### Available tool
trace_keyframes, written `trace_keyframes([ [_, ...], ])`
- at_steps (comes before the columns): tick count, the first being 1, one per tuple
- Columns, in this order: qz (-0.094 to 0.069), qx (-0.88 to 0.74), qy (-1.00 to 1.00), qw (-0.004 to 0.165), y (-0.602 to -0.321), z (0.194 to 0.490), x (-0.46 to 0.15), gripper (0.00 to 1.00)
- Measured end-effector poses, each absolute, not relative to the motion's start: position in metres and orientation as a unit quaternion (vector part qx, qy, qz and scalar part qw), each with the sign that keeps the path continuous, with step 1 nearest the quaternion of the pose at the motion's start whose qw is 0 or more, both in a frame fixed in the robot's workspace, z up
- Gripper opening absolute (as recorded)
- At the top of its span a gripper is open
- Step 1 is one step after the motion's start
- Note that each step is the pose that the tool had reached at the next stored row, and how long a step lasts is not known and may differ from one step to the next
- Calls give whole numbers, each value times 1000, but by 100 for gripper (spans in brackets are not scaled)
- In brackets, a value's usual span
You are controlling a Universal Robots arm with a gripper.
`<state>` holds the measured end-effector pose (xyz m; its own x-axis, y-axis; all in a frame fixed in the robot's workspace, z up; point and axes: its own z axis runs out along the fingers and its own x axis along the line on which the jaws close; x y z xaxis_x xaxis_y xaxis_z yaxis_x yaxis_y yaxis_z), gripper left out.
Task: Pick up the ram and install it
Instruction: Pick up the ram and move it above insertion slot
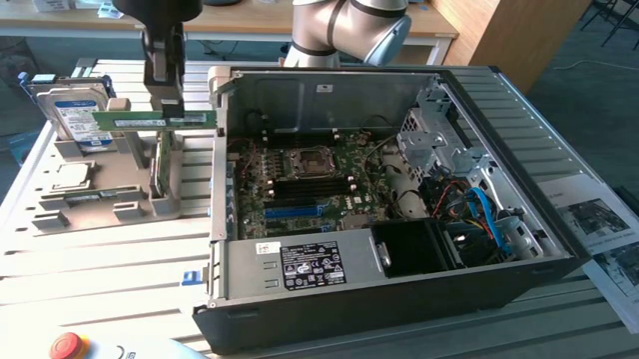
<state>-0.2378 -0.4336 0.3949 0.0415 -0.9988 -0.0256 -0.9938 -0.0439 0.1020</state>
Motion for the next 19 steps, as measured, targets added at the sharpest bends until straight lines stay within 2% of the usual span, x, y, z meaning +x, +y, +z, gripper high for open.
trace_keyframes([
  [19,-37,723,-689,36,-429,395,-235,11],
])
